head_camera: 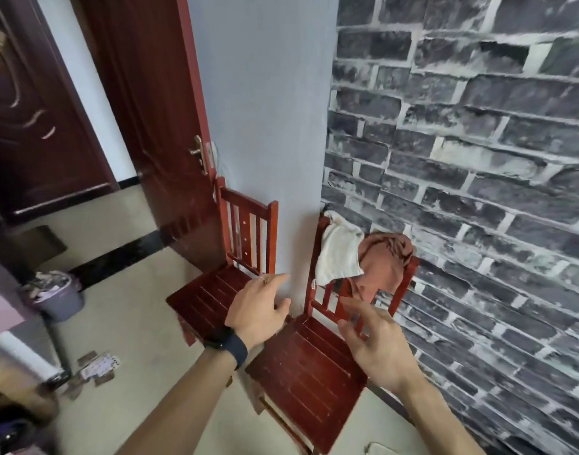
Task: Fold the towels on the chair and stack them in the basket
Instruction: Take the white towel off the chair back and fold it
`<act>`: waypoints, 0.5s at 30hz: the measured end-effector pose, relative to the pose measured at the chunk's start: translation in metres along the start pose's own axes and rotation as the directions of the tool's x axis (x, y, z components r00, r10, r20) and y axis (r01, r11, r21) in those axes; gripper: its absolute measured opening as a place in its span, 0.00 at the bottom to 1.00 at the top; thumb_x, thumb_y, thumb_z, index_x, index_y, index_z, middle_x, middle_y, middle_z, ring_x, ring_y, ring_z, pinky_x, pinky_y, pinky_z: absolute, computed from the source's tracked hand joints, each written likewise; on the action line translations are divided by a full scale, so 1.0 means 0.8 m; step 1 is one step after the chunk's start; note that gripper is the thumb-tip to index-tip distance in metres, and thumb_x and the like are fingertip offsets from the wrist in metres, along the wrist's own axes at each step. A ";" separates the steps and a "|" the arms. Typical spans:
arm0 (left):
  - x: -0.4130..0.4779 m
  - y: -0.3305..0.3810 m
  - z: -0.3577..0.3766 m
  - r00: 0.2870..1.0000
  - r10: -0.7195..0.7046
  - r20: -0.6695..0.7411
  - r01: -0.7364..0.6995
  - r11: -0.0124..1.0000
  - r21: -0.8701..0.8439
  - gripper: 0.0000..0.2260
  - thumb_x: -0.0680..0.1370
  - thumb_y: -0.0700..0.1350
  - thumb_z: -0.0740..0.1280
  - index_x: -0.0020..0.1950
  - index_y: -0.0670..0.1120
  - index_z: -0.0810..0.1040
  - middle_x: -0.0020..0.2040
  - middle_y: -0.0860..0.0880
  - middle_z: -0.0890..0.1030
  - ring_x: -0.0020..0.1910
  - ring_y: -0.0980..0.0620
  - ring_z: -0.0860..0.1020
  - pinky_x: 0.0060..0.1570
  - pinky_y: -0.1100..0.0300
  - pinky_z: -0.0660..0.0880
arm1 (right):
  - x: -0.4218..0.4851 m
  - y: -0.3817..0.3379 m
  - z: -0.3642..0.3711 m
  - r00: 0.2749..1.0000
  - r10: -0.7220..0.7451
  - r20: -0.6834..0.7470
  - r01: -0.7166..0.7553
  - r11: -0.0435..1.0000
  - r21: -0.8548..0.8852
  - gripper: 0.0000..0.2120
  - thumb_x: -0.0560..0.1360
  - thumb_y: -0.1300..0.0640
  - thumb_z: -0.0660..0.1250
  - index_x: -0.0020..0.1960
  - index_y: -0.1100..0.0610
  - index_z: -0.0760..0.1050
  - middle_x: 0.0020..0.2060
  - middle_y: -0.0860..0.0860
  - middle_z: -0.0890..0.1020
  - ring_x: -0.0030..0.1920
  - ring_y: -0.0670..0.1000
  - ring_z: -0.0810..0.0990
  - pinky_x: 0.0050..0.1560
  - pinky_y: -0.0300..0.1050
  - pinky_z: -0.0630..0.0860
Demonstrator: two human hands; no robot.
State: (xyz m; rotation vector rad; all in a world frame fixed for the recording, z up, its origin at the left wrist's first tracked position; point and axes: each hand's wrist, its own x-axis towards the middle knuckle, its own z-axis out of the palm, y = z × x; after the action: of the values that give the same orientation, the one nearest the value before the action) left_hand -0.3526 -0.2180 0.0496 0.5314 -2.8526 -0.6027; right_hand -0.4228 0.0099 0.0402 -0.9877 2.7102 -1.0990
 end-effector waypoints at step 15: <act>0.357 -0.066 0.011 0.968 0.230 0.103 -0.240 0.966 0.095 0.23 0.81 0.52 0.60 0.76 0.53 0.62 0.74 0.52 0.68 0.73 0.52 0.66 0.72 0.58 0.63 | 0.386 0.080 0.028 0.939 0.342 -0.044 -0.345 0.929 -0.136 0.23 0.77 0.41 0.61 0.71 0.46 0.67 0.67 0.47 0.76 0.61 0.53 0.78 0.57 0.51 0.78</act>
State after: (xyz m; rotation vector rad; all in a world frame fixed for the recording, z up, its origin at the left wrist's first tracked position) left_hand -0.6017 -0.3682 0.0471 0.1775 -2.9853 -0.4455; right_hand -0.6965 -0.1481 0.0377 -0.4818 2.8593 -0.8656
